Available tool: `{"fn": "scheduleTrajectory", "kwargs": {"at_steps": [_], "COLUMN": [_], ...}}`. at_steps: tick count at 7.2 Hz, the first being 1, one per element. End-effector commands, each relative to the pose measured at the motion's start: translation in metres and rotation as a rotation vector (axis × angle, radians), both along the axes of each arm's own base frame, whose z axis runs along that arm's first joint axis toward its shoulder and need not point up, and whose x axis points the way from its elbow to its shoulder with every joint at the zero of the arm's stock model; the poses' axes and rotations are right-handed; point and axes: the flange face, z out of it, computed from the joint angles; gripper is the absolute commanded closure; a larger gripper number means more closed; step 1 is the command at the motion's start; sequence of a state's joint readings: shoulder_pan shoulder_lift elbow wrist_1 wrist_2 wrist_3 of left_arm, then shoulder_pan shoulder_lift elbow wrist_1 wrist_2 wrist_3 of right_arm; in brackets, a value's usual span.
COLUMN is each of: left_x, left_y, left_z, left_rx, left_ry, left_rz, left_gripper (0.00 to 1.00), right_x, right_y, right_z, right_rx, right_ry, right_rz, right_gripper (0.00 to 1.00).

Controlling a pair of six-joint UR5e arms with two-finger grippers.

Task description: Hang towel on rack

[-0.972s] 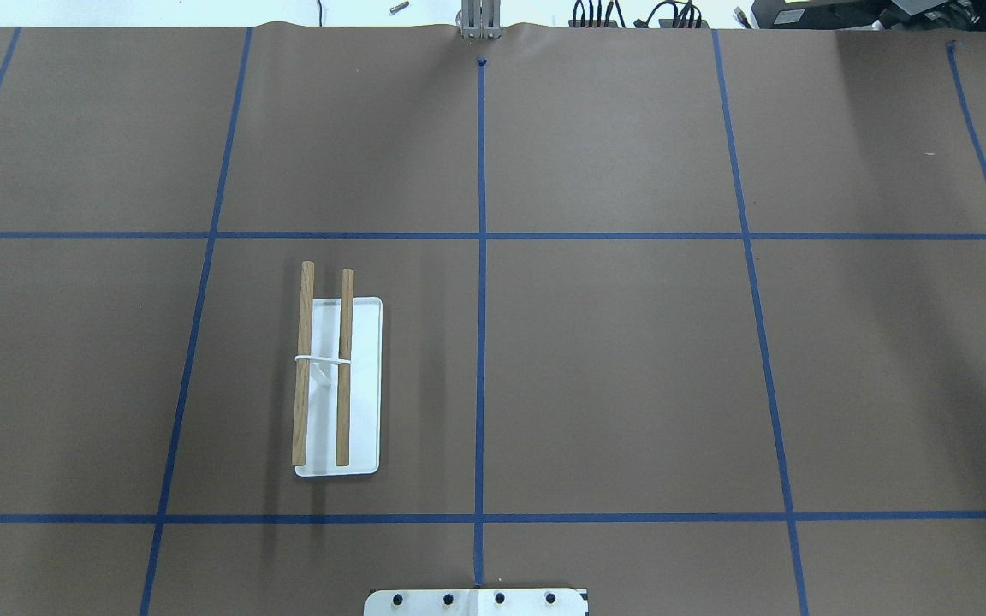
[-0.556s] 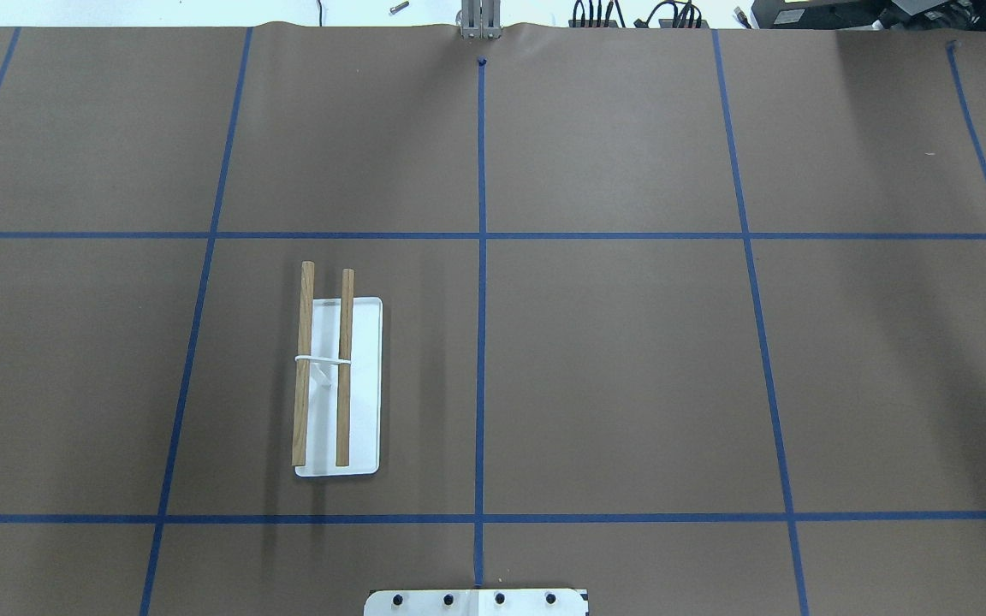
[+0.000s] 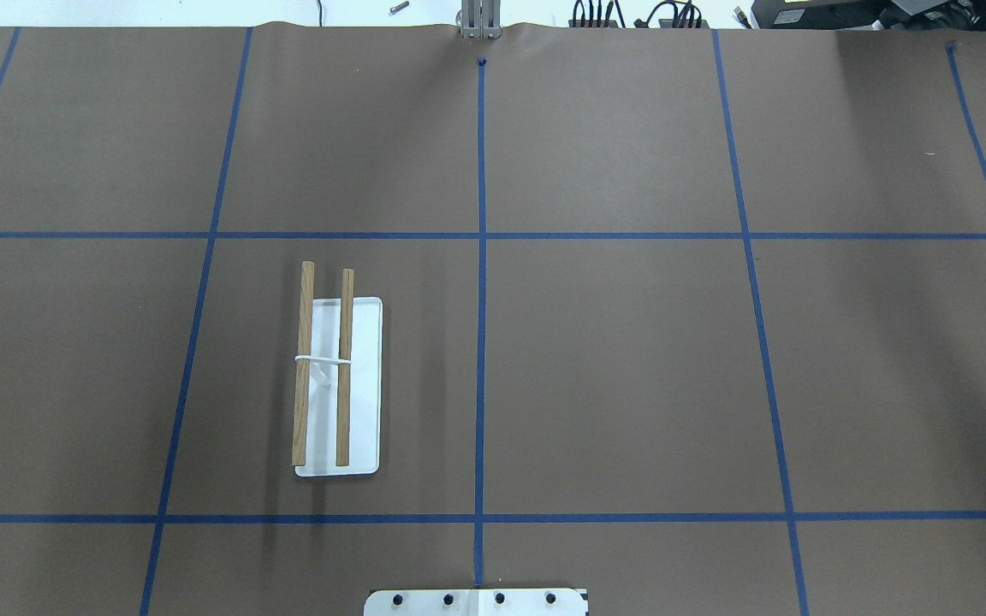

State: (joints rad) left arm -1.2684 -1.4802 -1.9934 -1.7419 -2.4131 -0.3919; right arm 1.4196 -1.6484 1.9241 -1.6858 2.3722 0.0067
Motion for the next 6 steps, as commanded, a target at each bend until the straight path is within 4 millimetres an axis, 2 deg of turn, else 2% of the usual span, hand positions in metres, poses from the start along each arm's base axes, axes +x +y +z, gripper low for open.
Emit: {"fn": "scheduleTrajectory", "kwargs": {"at_steps": [1,2,3,4,6], "left_x": [0.002,0.002,0.003,0.003,0.003], "left_y": [-0.003,-0.003,-0.003,-0.003,-0.003], "left_z": [0.0,-0.002,-0.002,-0.002,-0.001], "left_rx": [-0.028,-0.026,-0.027,-0.027,-0.029], "left_ry": [0.005,0.006,0.007,0.008,0.009], "left_rz": [-0.017,-0.018,-0.016,-0.017,-0.016], "left_gripper": [0.02,0.02,0.02,0.02,0.02], "right_x": [-0.002,0.001,0.006,0.012,0.014], "right_y": [-0.006,-0.019,-0.064,-0.096,-0.165], "right_z": [0.036,0.064,0.084,0.101,0.123], "right_rx": [-0.033,0.026,0.027,0.003,-0.072], "right_ry": [0.001,0.013,0.024,0.039,0.168], "right_rz": [-0.036,-0.115,-0.133,-0.134,-0.122], "right_gripper": [0.0,0.0,0.01,0.02,0.02]}}
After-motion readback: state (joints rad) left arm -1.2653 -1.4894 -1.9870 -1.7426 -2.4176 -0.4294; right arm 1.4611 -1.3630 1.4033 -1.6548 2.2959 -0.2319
